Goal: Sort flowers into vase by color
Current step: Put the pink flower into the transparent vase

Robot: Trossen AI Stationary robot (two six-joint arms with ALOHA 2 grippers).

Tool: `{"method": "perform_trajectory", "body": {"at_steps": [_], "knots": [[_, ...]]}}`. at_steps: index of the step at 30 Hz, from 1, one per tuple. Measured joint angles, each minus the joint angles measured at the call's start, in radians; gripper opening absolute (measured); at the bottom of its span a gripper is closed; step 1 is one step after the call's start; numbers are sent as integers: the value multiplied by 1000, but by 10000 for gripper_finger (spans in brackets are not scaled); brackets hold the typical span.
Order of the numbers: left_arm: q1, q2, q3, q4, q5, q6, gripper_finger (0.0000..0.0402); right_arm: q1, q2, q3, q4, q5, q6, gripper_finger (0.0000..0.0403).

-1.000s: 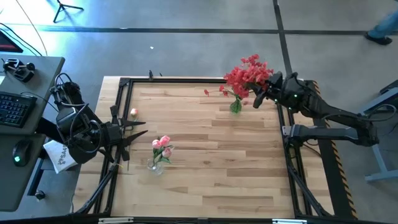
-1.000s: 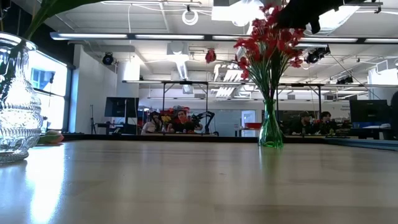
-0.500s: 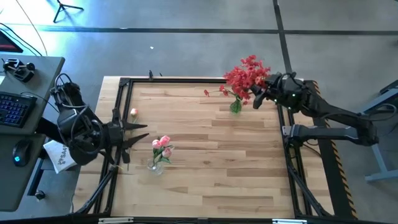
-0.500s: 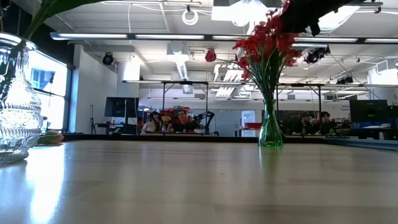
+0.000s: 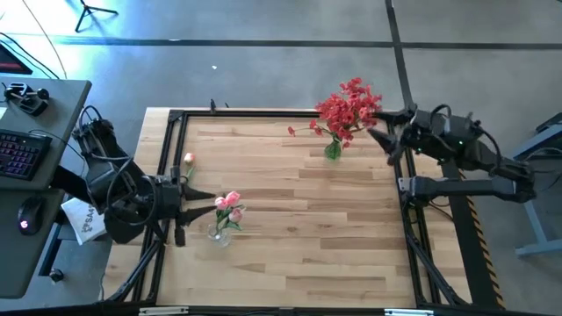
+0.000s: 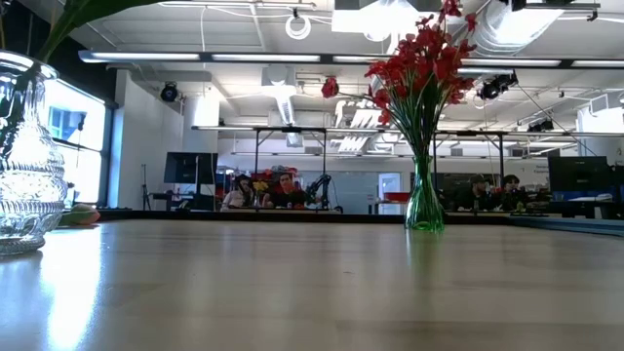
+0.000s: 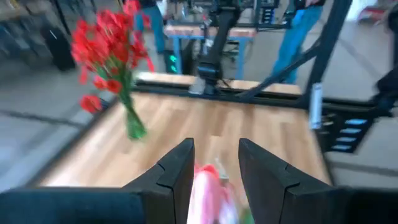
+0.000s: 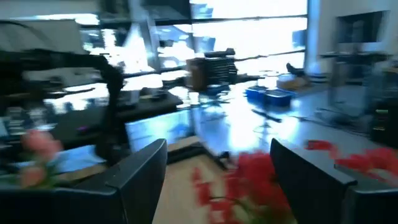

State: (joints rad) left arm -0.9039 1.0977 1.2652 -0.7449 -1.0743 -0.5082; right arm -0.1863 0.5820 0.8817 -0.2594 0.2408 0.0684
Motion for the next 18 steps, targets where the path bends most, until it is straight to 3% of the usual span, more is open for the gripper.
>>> {"method": "perform_trajectory", "body": {"at_steps": [7, 13, 15, 18], "knots": [[18, 2, 61, -287, 198, -428, 98, 227, 4, -138, 88, -67, 29, 264], [53, 45, 60, -673, 440, -873, 65, 401, 32, -358, 383, -34, 47, 259], [82, 64, 54, -819, 472, -981, 55, 444, 46, -429, 479, -7, 48, 259], [151, 51, -8, -797, 454, -998, 44, 502, 74, -522, 599, 69, 68, 259]]}}
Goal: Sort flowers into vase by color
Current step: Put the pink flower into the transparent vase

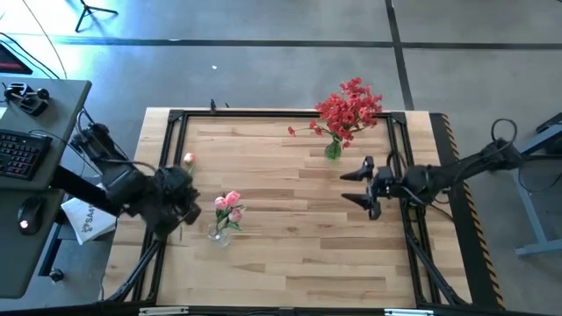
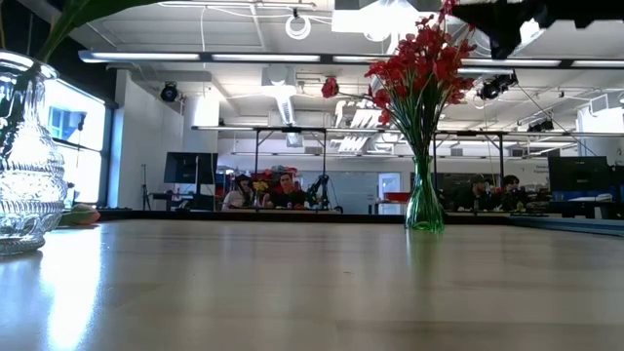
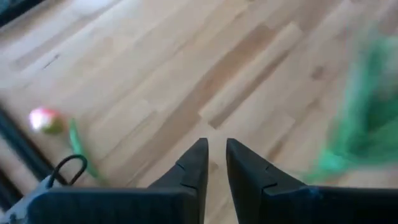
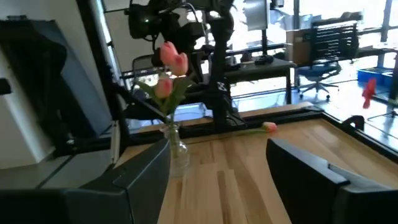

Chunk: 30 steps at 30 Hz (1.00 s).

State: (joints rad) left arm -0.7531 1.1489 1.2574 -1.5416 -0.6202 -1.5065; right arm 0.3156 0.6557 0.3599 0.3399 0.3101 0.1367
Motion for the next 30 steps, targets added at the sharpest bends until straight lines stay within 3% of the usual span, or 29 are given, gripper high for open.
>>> {"method": "perform_trajectory", "body": {"at_steps": [5, 11, 18, 23, 30], "knots": [[177, -26, -105, -27, 27, 2, 46, 63, 74, -103, 173, 160, 70, 259], [432, -72, -269, -33, 128, 76, 75, 94, 171, -143, 295, 210, 101, 259], [691, -84, -456, 33, 210, 209, 111, 93, 272, -119, 362, 209, 90, 259], [807, -74, -442, 125, 166, 317, 128, 93, 309, -118, 399, 206, 91, 259], [949, -33, -511, 320, 241, 461, 141, 93, 327, -118, 423, 206, 91, 259]]}}
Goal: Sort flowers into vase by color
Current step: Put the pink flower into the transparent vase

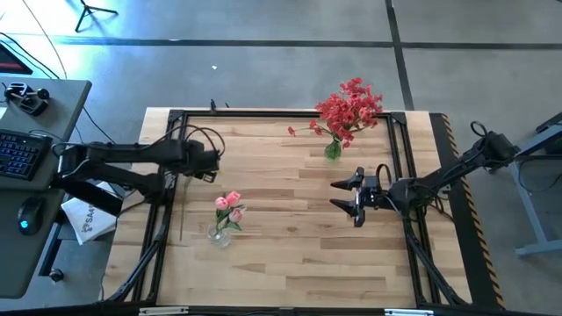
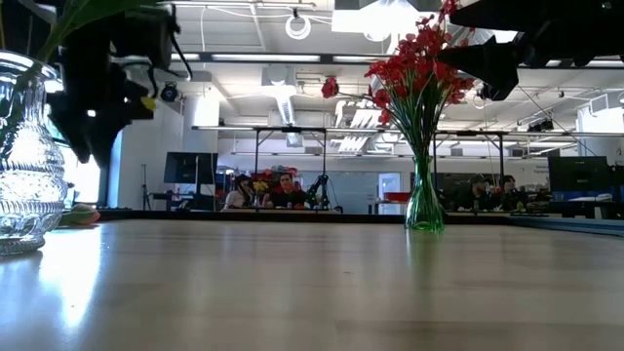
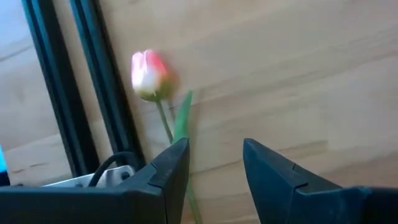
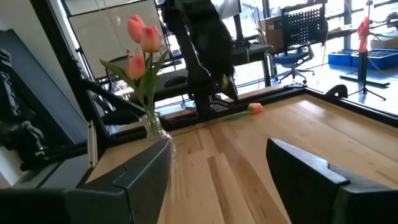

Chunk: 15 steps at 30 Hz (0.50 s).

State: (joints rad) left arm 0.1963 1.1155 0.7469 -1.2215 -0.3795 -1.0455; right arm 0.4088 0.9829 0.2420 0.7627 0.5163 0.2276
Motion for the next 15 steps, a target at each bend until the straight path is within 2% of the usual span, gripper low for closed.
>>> {"method": "perform_trajectory", "body": {"at_steps": [8, 15], "knots": [[119, 125, -82, 30, 34, 48, 141, 0, 0, 0, 5, 0, 0, 259], [192, 160, -168, 172, 115, 130, 141, 0, 0, 0, 5, 0, 0, 259]]}}
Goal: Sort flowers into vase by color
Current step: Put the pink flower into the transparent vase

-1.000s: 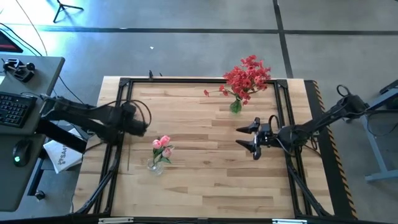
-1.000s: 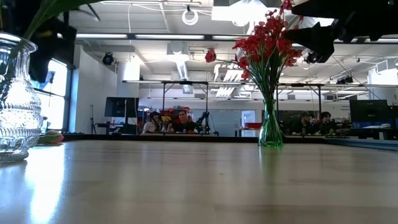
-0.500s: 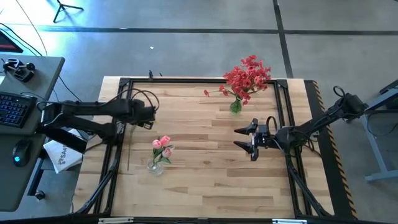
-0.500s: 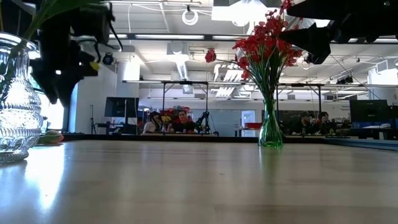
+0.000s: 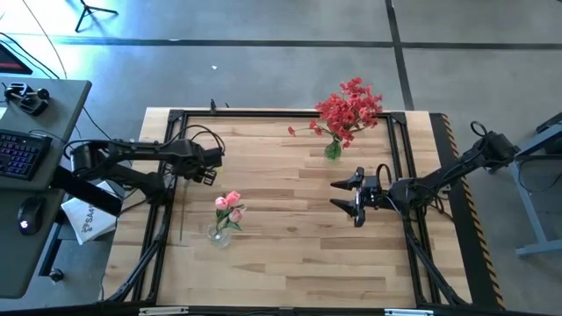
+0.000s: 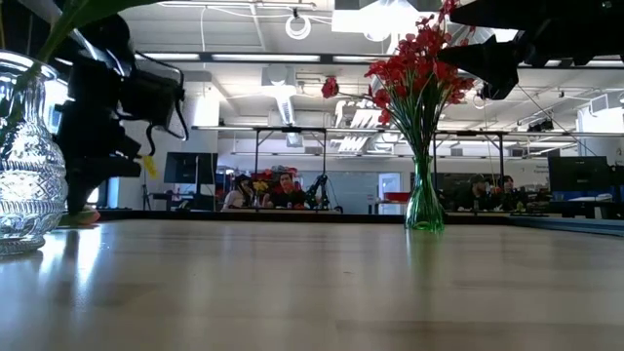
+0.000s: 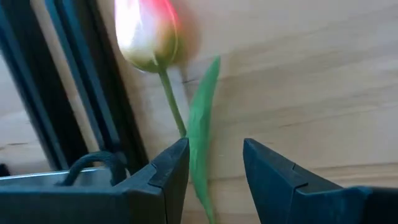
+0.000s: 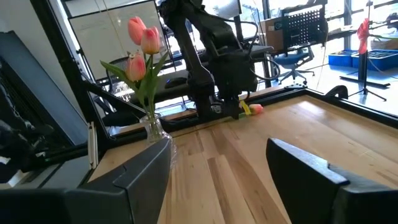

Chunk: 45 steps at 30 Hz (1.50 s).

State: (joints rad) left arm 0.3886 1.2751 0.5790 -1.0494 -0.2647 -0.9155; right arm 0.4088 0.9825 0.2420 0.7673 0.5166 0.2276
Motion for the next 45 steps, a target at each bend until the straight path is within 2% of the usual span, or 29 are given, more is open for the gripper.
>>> {"method": "perform_trajectory", "body": {"at_steps": [8, 14, 22, 26, 30, 35, 38, 45], "knots": [[58, 14, -46, 33, -61, 7, 141, 0, 0, 0, 0, 0, 0, 259], [58, 14, -46, 92, 32, 65, 130, 0, 0, 0, 0, 0, 0, 259], [58, 14, -46, 98, 52, 93, 89, 0, 0, 0, -4, -4, 7, 259], [58, 14, -46, 129, 57, 165, 61, 0, 0, 0, -5, -4, 8, 259], [58, 7, -45, 208, 35, 306, 13, 0, 0, 0, -6, -5, 8, 259], [24, -104, 2, 261, -57, 338, 7, 0, 0, 0, -6, -9, 10, 259], [-23, -218, 45, 342, -59, 349, 2, 0, 0, 0, -6, -9, 27, 259], [-242, -498, 145, 524, -64, 494, 1, 0, 0, 0, 5, -8, 34, 259]]}}
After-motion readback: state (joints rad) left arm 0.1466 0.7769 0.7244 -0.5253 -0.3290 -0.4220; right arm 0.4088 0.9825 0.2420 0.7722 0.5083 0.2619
